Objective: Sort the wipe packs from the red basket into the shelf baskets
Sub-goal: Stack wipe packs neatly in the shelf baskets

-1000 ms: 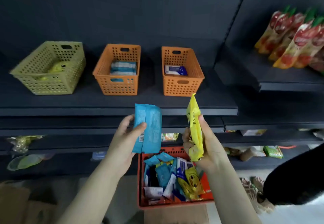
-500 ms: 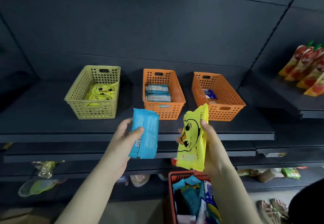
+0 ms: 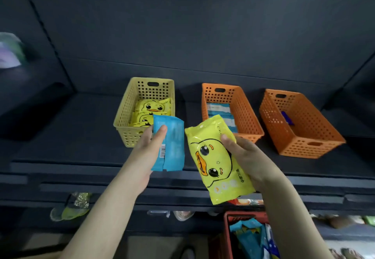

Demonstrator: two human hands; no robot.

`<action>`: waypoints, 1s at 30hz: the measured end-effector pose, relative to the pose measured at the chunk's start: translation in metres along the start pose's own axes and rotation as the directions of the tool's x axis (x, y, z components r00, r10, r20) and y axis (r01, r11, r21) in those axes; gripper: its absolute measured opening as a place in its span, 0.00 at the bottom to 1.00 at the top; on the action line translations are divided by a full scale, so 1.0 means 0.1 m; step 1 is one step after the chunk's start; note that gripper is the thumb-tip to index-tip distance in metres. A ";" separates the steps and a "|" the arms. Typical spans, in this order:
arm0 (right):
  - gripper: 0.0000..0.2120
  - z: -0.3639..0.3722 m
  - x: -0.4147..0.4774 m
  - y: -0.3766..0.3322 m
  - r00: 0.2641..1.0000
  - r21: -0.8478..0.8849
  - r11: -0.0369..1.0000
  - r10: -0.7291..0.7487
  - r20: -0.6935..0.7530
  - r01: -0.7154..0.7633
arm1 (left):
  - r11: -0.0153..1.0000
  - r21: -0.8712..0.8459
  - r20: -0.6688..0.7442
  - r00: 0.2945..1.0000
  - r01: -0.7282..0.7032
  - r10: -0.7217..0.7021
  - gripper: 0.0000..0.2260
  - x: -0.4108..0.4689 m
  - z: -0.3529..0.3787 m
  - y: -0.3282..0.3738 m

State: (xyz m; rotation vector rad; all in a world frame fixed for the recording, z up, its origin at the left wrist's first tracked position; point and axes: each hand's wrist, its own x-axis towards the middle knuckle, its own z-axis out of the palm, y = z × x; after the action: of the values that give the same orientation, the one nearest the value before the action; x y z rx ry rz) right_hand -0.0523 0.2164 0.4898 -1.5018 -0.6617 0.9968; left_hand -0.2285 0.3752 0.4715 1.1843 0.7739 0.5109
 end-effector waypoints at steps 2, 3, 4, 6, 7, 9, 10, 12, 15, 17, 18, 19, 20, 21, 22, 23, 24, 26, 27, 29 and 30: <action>0.15 0.06 0.27 -0.08 0.992 -0.145 0.983 -0.100 0.071 0.110 | 0.999 0.042 0.016 1.000 -0.018 0.017 0.24 0.11 -0.01 0.03; 0.15 0.08 0.42 -0.13 0.985 -0.195 0.970 -0.124 0.116 0.145 | 0.998 0.059 0.021 0.999 -0.028 0.026 0.26 0.17 -0.02 0.04; 0.15 0.10 0.57 -0.18 0.978 -0.231 0.959 -0.130 0.164 0.167 | 0.997 0.066 0.020 0.999 -0.040 0.038 0.25 0.23 -0.03 0.06; 0.14 0.13 0.88 -0.26 0.962 -0.278 0.941 -0.128 0.240 0.195 | 0.998 0.038 0.005 0.999 -0.047 0.046 0.20 0.35 -0.05 0.11; 0.13 0.14 1.02 -0.30 0.956 -0.301 0.931 -0.127 0.266 0.207 | 0.999 0.011 -0.007 0.999 -0.042 0.042 0.18 0.42 -0.06 0.14; 0.15 0.17 1.29 -0.36 0.943 -0.342 0.912 -0.117 0.311 0.226 | 0.999 -0.023 -0.045 0.998 -0.036 0.035 0.19 0.56 -0.10 0.20; 0.16 0.18 1.41 -0.40 0.941 -0.351 0.910 -0.102 0.323 0.219 | 0.998 -0.037 -0.074 0.996 -0.044 0.041 0.19 0.63 -0.12 0.22; 0.19 0.22 1.64 -0.47 0.944 -0.359 0.917 -0.053 0.325 0.175 | 0.995 -0.066 -0.160 0.985 -0.076 0.065 0.17 0.75 -0.15 0.27; 0.26 0.18 1.89 -0.55 0.938 -0.400 0.912 0.055 0.343 0.093 | 0.983 -0.128 -0.312 0.946 -0.134 0.088 0.12 0.87 -0.25 0.29; 0.21 0.13 1.99 -0.55 0.929 -0.409 0.912 0.113 0.354 0.045 | 0.966 -0.187 -0.405 0.910 -0.178 0.089 0.12 0.93 -0.36 0.30; 0.16 0.13 2.03 -0.53 0.932 -0.356 0.934 0.108 0.345 0.023 | 0.956 -0.217 -0.432 0.898 -0.197 0.087 0.14 0.95 -0.42 0.30; 0.12 0.16 2.07 -0.48 0.945 -0.253 0.967 0.074 0.318 0.009 | 0.945 -0.250 -0.441 0.894 -0.211 0.083 0.16 0.97 -0.46 0.31; 0.10 0.21 2.11 -0.43 0.963 -0.110 0.994 0.039 0.267 -0.009 | 0.935 -0.284 -0.434 0.898 -0.214 0.074 0.17 1.00 -0.49 0.31; 0.10 0.29 2.14 -0.37 0.976 0.066 0.996 0.040 0.215 -0.055 | 0.927 -0.313 -0.416 0.907 -0.207 0.061 0.18 1.03 -0.52 0.30; 0.13 0.38 2.17 -0.32 0.976 0.241 0.961 0.086 0.198 -0.133 | 0.922 -0.334 -0.399 0.916 -0.193 0.047 0.17 1.07 -0.53 0.30; 0.16 0.47 2.19 -0.29 0.963 0.367 0.903 0.149 0.223 -0.225 | 0.920 -0.347 -0.389 0.920 -0.182 0.035 0.16 1.12 -0.55 0.29; 0.18 0.56 2.20 -0.27 0.941 0.438 0.844 0.205 0.269 -0.309 | 0.919 -0.353 -0.391 0.920 -0.175 0.025 0.15 1.16 -0.57 0.29; 0.18 0.68 2.26 -0.24 0.911 0.441 0.810 0.257 0.323 -0.385 | 0.924 -0.344 -0.413 0.911 -0.166 0.010 0.14 1.25 -0.66 0.31; 0.18 0.72 2.30 -0.22 0.909 0.411 0.824 0.270 0.319 -0.389 | 0.928 -0.335 -0.423 0.906 -0.162 0.006 0.14 1.30 -0.72 0.32; 0.17 0.80 2.38 -0.20 0.918 0.375 0.848 0.282 0.279 -0.374 | 0.931 -0.326 -0.427 0.904 -0.165 0.011 0.12 1.38 -0.85 0.36; 0.17 0.84 2.43 -0.20 0.927 0.373 0.857 0.274 0.255 -0.356 | 0.930 -0.326 -0.425 0.905 -0.172 0.018 0.10 1.43 -0.91 0.38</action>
State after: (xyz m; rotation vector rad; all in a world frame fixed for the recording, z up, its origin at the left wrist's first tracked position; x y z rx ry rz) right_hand -0.0068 0.4678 0.4574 -1.1611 -0.3047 1.4526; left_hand -0.2041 0.5463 0.4543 0.7808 0.9392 0.9676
